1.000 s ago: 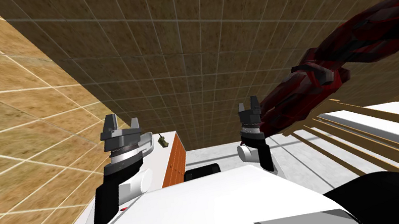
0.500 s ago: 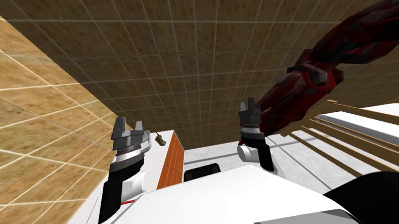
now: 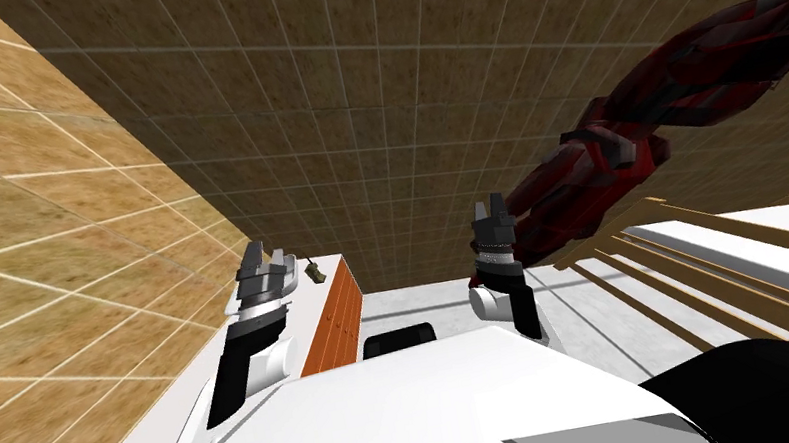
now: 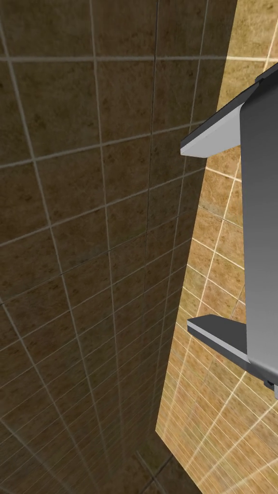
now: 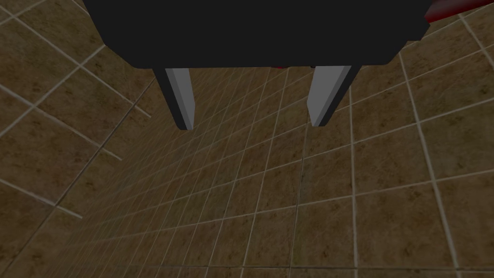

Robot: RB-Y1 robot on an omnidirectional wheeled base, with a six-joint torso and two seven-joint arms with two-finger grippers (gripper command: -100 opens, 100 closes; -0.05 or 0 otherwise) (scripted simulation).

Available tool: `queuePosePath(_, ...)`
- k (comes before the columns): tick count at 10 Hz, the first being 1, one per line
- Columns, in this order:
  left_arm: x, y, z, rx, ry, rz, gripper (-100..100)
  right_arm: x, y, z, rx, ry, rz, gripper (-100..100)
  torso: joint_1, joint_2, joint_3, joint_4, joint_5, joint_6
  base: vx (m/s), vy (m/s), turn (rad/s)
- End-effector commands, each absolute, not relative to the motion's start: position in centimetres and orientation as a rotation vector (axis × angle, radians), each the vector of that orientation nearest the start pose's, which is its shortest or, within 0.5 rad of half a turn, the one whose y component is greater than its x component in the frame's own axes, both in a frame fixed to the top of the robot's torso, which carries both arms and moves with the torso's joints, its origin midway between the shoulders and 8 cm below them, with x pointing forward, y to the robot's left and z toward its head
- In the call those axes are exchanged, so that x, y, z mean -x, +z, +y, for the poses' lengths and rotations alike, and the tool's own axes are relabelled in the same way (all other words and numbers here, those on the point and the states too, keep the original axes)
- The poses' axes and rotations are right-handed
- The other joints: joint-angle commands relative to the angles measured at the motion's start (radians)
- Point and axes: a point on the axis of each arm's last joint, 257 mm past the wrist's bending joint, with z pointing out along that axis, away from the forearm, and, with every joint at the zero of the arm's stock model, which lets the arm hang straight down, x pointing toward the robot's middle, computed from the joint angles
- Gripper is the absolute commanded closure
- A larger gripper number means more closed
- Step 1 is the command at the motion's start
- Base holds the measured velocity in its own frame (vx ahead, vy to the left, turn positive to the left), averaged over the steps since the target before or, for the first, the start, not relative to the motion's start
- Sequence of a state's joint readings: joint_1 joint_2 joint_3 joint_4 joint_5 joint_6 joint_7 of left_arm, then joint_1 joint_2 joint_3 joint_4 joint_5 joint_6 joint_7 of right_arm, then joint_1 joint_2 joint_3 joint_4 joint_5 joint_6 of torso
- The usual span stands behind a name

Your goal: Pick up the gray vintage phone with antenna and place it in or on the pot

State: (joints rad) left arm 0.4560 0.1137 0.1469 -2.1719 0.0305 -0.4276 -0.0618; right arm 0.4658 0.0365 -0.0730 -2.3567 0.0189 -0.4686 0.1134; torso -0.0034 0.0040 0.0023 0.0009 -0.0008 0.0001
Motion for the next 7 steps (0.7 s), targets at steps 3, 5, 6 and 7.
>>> queuePosePath(3,-37.8,-5.5,35.3,0.684,-0.980,0.845,-100,-32.9,6.4,-29.7,-0.564,1.136,0.563,0,0.000,-0.001,0.000,0.000,0.000,0.000,-0.051,-0.055,0.024)
queuePosePath(5,-38.1,-7.3,36.0,0.697,-0.944,0.876,-100,-32.9,6.4,-29.7,-0.564,1.136,0.563,0,0.001,-0.001,-0.001,0.000,0.000,0.000,-0.029,-0.024,0.008)
queuePosePath(6,-38.3,-8.3,36.4,0.696,-0.913,0.897,-100,-32.9,6.4,-29.7,-0.564,1.136,0.563,0,0.002,-0.002,-0.001,0.000,0.000,0.000,-0.028,-0.028,0.012)
queuePosePath(7,-38.4,-8.7,36.6,0.702,-0.910,0.903,-100,-32.9,6.4,-29.7,-0.564,1.136,0.563,0,0.002,-0.002,-0.001,-0.001,0.000,0.000,-0.021,-0.024,0.006)
